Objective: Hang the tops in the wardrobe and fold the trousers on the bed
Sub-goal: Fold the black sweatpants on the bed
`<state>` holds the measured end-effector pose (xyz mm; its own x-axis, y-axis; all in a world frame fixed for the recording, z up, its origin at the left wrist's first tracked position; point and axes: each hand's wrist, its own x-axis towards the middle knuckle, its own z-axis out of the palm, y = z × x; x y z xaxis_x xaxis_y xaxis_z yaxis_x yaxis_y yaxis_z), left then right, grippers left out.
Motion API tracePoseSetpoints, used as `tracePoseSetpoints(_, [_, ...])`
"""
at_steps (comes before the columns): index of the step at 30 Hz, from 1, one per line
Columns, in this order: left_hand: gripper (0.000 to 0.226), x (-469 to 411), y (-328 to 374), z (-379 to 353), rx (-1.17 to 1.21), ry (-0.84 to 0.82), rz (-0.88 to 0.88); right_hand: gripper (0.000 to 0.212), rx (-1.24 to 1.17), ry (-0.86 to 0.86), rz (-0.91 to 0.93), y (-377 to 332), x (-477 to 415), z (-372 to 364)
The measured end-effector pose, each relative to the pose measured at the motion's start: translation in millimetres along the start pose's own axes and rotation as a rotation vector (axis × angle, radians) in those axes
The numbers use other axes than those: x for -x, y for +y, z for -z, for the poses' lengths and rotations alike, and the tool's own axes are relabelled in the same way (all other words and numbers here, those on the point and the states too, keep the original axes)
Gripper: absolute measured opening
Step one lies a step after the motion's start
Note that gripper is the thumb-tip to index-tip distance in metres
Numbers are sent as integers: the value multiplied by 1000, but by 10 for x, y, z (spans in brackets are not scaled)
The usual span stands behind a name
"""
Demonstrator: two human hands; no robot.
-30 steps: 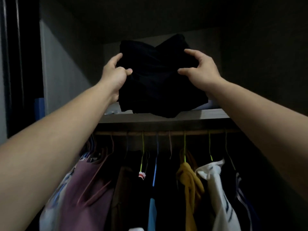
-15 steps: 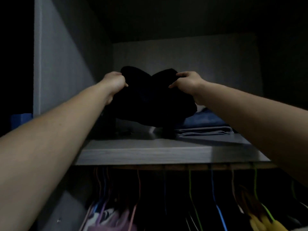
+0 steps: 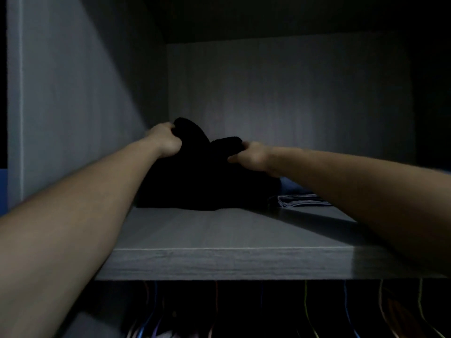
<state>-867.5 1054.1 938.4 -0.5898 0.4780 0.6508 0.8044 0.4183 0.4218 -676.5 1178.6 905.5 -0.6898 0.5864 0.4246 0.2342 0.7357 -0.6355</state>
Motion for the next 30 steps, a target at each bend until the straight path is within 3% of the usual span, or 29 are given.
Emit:
tracePoseSetpoints(2, [57,102,-28,-26,-305,-54,-56,64,348,-69,31,-27,9,-48])
tracePoseSetpoints(4, [51,219,-4,-62,-387,-179,-102,74,510,-91,76,-83,32,-85])
tracePoseSetpoints(9, [51,438,79,-81,-446,-608,-23,53,740,-328,152,-49,190,-183])
tracePoseSetpoints(14, [49,464,51,-64,-467,-636,-25,49,793,-396,167,-45,230,-228])
tracePoseSetpoints(17, [48,455,30,-40,-438,-430,-88,53,768,-300,182,-48,227,-143])
tracePoseSetpoints(22, [38,540,330,146,-290,385,-325,50,766,36,253,-22,254,236])
tracePoseSetpoints(24, [36,674,561,164,-183,470,-375,52,792,139,239,28,337,416])
tracePoseSetpoints(30, [43,994,1010,77,-166,428,-527,53,963,401,141,263,884,855])
